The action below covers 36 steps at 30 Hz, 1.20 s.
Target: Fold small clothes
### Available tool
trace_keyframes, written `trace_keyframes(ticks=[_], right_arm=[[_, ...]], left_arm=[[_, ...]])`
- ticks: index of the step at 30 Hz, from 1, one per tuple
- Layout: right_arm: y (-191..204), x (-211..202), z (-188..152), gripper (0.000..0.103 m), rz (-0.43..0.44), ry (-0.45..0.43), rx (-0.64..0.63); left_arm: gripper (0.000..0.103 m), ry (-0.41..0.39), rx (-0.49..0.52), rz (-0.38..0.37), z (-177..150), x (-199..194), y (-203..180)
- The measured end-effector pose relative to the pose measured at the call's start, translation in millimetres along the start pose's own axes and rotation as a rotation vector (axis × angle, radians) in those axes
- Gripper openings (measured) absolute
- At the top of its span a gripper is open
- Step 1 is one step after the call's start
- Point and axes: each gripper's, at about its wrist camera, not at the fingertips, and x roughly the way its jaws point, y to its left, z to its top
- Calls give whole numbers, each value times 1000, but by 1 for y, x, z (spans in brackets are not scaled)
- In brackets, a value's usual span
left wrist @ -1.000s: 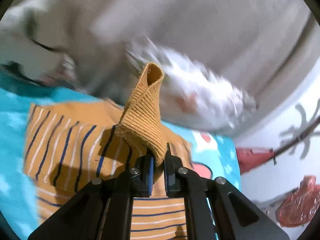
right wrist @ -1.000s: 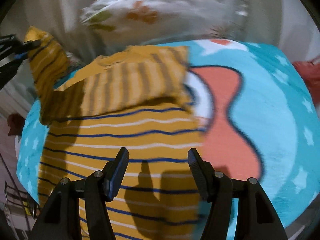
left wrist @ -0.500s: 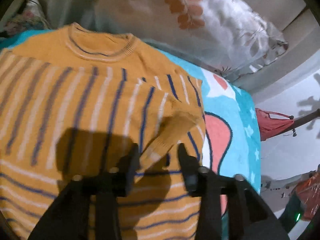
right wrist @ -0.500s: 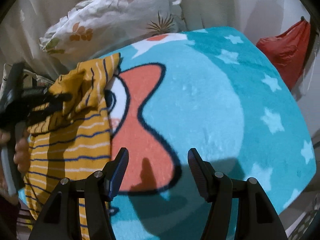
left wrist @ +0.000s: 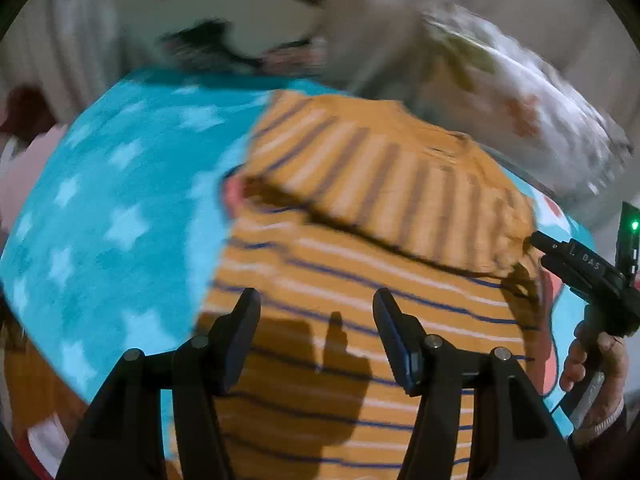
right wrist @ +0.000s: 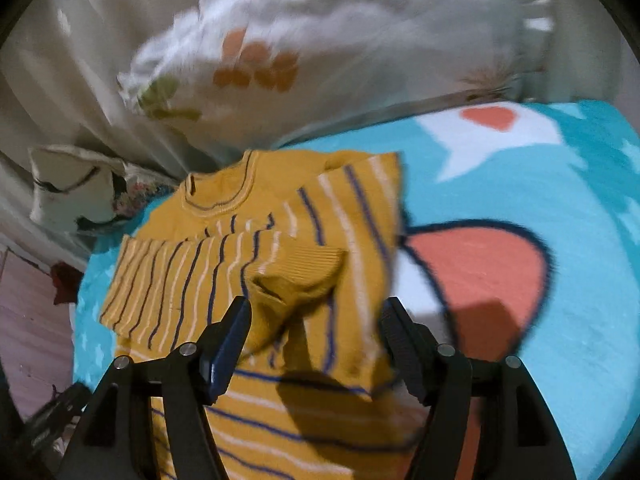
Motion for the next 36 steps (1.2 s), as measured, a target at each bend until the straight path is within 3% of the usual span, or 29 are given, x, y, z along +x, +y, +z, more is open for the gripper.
trace_keyframes(ticks=[1, 3, 6, 8, 11, 15, 19, 23, 25, 29, 33, 35, 36], right_arm=[[5, 8, 2, 70, -10, 15, -8], [17, 21, 3, 28, -37, 38, -33], [18, 23, 4, 18, -118, 28, -55], [10, 18, 4, 17, -171, 16, -22], [-4, 11, 6, 17, -315, -1, 33], [-17, -20, -2, 19, -355, -50, 163], [28, -43, -14, 32, -312, -127, 90], [86, -25, -30, 36, -151, -67, 4], [115, -3, -44, 36, -114, -9, -27], [145, 27, -68, 36, -76, 71, -49], [153, 40, -90, 36, -125, 115, -58], [149, 40, -98, 38, -154, 127, -35], [144, 40, -101, 41, -175, 132, -19]], left_arm=[[58, 1, -18, 11, -1, 0, 11], [58, -5, -37, 30, -2, -2, 30], [58, -17, -46, 57, 0, 0, 55], [58, -9, -47, 63, 1, 7, 68], [58, 20, -47, 27, 3, 15, 87], [58, 56, -8, -10, 5, 28, 100], [58, 112, 28, -73, 4, 45, 100], [57, 143, 103, -76, -1, 62, 92], [38, 169, 135, -15, -4, 70, 92], [21, 165, 154, -35, -3, 68, 103], [23, 165, 128, -130, -1, 67, 117], [32, 168, 119, -177, -2, 66, 120], [41, 169, 119, -198, -3, 66, 120]])
